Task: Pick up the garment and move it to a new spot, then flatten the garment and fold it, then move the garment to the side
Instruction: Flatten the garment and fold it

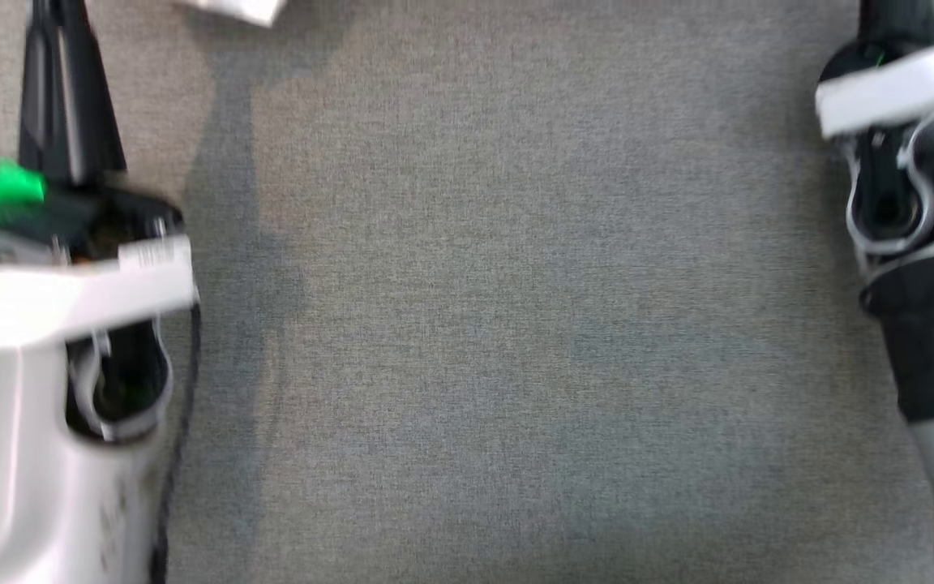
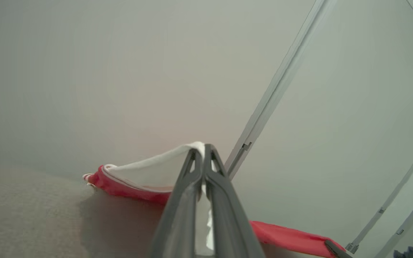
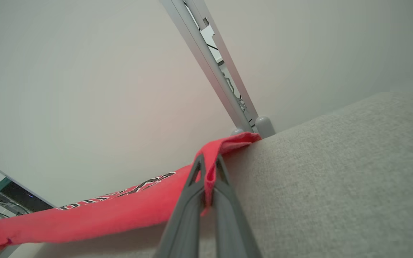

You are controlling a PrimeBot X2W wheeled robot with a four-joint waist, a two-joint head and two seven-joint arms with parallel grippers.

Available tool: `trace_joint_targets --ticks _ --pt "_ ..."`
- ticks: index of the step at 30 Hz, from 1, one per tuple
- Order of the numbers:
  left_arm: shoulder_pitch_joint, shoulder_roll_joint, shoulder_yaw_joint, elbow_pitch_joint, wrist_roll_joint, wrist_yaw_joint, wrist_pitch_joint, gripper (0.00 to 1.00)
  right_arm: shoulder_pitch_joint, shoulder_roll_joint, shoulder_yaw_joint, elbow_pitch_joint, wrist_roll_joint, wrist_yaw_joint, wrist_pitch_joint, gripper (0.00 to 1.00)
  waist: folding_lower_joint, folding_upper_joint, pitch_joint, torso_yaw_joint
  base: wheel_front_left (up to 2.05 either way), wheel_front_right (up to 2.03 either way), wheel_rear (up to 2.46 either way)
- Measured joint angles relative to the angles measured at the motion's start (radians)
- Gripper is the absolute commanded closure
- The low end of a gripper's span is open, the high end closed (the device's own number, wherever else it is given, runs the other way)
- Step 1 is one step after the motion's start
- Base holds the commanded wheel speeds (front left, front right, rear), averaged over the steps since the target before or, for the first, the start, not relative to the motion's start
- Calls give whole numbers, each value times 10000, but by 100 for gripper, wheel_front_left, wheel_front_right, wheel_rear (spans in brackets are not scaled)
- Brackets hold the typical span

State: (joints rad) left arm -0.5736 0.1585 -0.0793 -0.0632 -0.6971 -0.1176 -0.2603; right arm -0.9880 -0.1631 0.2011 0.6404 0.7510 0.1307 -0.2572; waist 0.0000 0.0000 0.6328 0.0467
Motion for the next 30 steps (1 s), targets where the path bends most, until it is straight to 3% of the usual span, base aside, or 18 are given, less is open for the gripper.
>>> trace_joint_targets --ticks 8,13,30 --pt "3153 -556 345 -1555 -161 393 -8 100 2453 -13 -79 -1908 407 -2 -25 100 0 0 -871 -109 0 0 0" --pt "4701 -855 330 -2031 -238 395 -13 100 4149 29 -512 -2982 309 -2 -29 100 1 0 -1629 -98 0 0 0" --pt "8328 -951 -558 -3779 658 594 52 100 9124 652 -1590 -5601 -612 -2 303 100 0 0 -4437 -72 0 0 0"
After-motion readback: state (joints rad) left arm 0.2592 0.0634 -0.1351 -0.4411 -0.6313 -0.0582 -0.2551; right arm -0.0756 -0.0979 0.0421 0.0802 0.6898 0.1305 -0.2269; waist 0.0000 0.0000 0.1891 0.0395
